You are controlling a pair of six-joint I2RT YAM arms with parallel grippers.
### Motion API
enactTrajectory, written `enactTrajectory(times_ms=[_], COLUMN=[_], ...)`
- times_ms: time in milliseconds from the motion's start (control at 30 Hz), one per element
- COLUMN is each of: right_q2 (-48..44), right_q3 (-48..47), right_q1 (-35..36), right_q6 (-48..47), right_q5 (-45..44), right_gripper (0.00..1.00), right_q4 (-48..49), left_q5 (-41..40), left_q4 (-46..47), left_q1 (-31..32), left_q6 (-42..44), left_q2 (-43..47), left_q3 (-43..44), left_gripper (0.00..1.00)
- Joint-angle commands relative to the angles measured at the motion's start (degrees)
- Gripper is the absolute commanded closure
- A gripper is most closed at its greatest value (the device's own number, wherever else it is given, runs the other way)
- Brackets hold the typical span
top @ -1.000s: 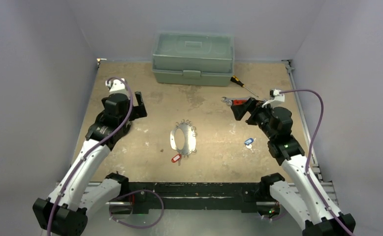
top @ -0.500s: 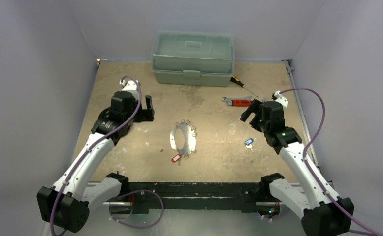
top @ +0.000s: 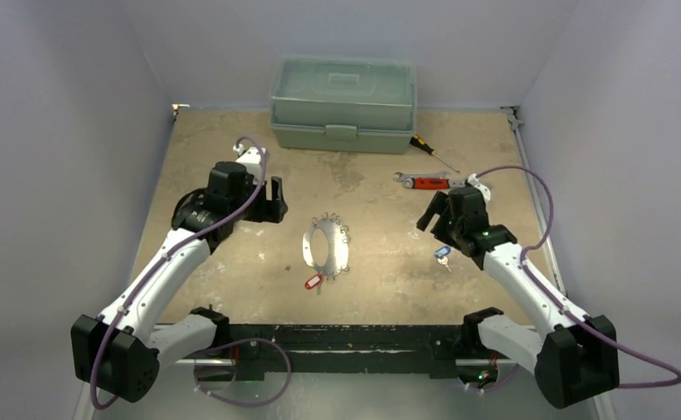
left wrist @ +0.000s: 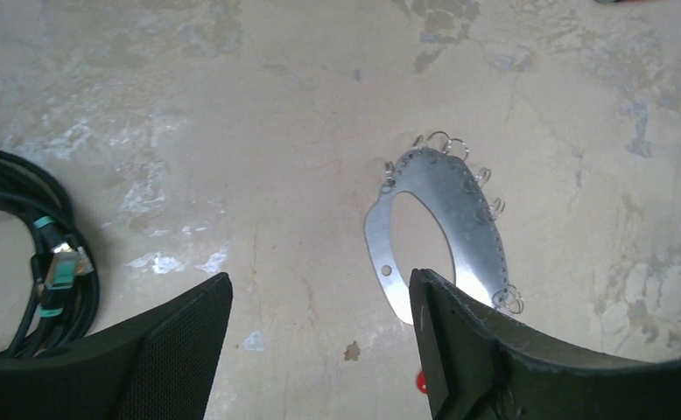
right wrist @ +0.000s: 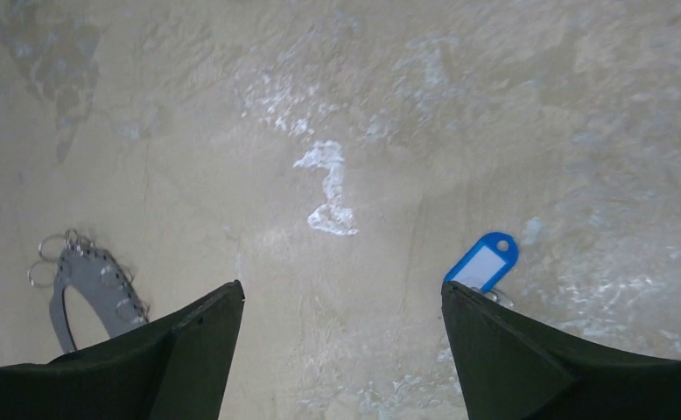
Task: Put the keys on the keyring
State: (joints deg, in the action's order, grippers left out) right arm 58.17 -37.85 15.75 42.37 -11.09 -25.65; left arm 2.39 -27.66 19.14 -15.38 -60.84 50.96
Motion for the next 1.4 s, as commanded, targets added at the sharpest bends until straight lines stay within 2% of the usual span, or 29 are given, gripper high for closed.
enactTrajectory(times_ms=[0,400,600,767,867,900,1000,1167,1267,1367], right_q2=[2.28,4.16,6.36,4.97,4.93,4.93,4.83,2.92,1.33,-0.15], right_q3=[0.68,-0.01,-0.15,1.94,2.7,3.0,3.95,5.82,6.46,7.41], right_q1=[3.06,9.3,10.06,11.07,11.78,12.23,12.9,15.14,18.18,21.14], right_q6=[-5.01,-13.72,-15.46,-15.8,-16.04,-16.08,-16.32,-15.87,-14.8,-13.22], right_q5=[8.16,17.64,27.5,31.54,32.18,32.19,31.93,31.65,30.18,28.13], right_gripper=[0.14,0.11,0.13,0.13,0.13,0.13,0.14,0.17,0.19,0.22], right_q4=[9.18,17.13,21.66,25.46,26.67,26.9,26.88,26.36,26.35,27.2], left_q5=[4.48,1.85,3.19,1.27,-1.8,-2.16,-4.85,-8.67,-11.15,-14.63], left_q4=[2.13,1.98,2.04,3.07,2.46,2.31,2.86,2.0,-3.97,-8.02], left_q1=[2.83,12.93,15.85,16.87,17.72,18.31,20.6,28.27,28.9,28.85], left_q6=[1.35,1.68,0.92,-0.87,-2.84,-3.64,-8.85,-15.6,-14.6,-9.35], left_q2=[-1.31,-4.36,-6.86,-6.38,-7.0,-7.32,-8.58,-6.94,-5.82,-5.13], left_q3=[0.25,0.11,0.15,-0.74,-0.86,-1.05,-2.61,-3.52,0.08,2.36], left_gripper=[0.28,0.4,0.45,0.49,0.5,0.54,0.56,0.58,0.57,0.57])
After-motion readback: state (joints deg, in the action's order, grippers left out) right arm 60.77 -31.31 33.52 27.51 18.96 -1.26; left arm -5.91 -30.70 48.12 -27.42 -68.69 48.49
